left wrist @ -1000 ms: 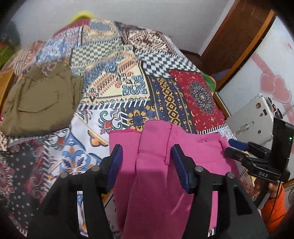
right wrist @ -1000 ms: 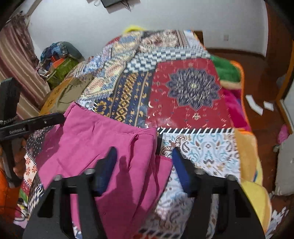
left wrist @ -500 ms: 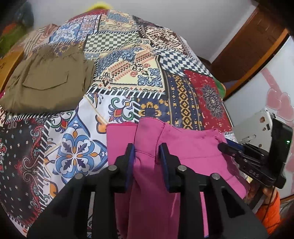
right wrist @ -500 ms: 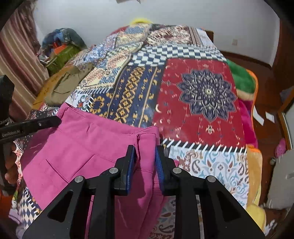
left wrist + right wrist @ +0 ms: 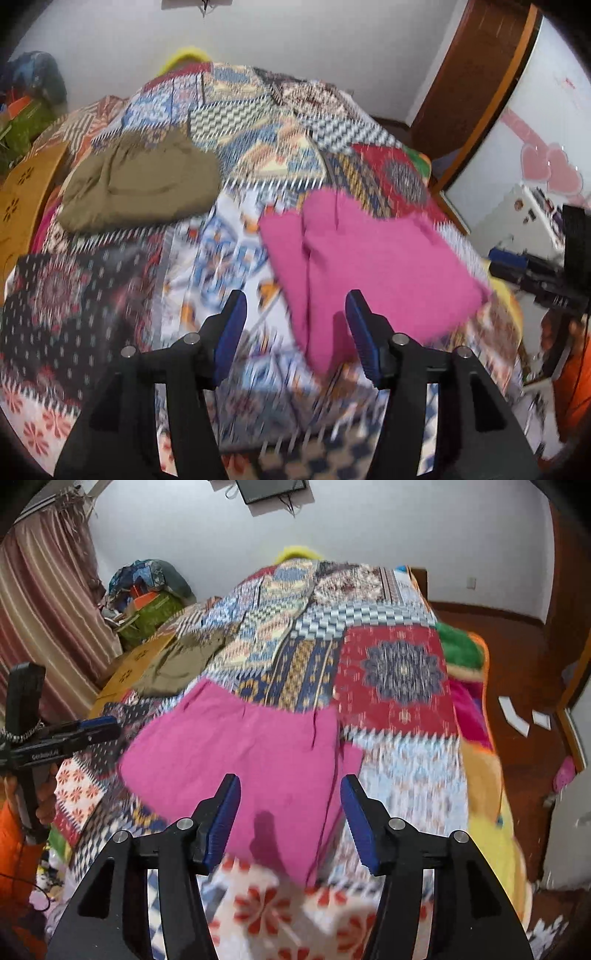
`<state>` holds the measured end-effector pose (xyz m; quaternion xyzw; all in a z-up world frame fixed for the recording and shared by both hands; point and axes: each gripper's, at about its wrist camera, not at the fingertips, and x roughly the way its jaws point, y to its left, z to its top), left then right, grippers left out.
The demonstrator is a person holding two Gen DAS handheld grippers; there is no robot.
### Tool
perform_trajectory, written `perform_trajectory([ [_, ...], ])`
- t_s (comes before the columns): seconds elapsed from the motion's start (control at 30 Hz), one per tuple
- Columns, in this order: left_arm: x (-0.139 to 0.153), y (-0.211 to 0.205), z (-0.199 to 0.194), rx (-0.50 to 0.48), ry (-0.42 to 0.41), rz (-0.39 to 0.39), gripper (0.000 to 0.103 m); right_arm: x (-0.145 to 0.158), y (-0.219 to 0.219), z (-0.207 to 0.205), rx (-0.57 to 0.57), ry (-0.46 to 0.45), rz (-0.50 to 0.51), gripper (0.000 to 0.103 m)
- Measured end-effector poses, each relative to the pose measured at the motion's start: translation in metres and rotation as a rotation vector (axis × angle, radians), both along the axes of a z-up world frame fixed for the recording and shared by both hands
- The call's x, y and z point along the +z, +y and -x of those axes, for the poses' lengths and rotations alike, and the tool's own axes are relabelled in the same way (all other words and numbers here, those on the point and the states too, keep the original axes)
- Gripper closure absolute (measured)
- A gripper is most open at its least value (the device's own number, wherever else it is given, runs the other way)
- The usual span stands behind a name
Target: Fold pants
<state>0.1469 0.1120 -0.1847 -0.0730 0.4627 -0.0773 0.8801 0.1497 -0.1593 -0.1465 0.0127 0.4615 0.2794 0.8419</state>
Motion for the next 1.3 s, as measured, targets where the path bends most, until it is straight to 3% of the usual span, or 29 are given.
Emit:
perform_trajectory([
  [0.23, -0.03, -0.011, 0.026, -0.057, 0.035, 0.016, 0.05, -0.018, 0.008, 0.012, 0.02, 0.058, 0.025, 0.05],
  [0.33, -0.034, -0.024, 0.023, -0.091, 0.028, 0.001, 0.066, -0.024, 0.012, 0.013, 0.025, 0.059, 0.047, 0.05],
  [0.43, -0.033, -0.03, 0.018, -0.098, 0.015, -0.011, 0.075, -0.029, 0.013, 0.013, 0.017, 0.06, 0.066, 0.05],
  [0.7, -0.026, -0.036, 0.022, -0.107, -0.036, -0.06, 0.091, -0.037, 0.001, 0.014, -0.016, 0.086, 0.06, 0.05],
  [0.8, -0.029, -0.037, 0.019, -0.106, -0.015, -0.054, 0.094, -0.037, 0.0, 0.013, -0.026, 0.069, 0.045, 0.05],
  [0.83, -0.031, -0.037, 0.019, -0.104, -0.005, -0.05, 0.095, -0.037, 0.0, 0.013, -0.021, 0.057, 0.033, 0.051],
  [0.87, -0.032, -0.038, 0.019, -0.106, 0.0, -0.049, 0.096, -0.036, 0.001, 0.013, -0.019, 0.048, 0.021, 0.06],
  [0.97, -0.03, -0.04, 0.021, -0.135, -0.005, -0.072, 0.097, -0.033, 0.001, 0.012, -0.016, 0.027, -0.002, 0.072],
  [1.07, -0.026, -0.042, 0.025, -0.177, -0.011, -0.084, 0.097, -0.032, 0.0, 0.01, -0.01, 0.025, -0.027, 0.079],
  [1.3, -0.016, -0.038, 0.034, -0.235, 0.0, -0.08, 0.099, -0.035, -0.001, 0.004, -0.012, 0.034, -0.04, 0.08],
])
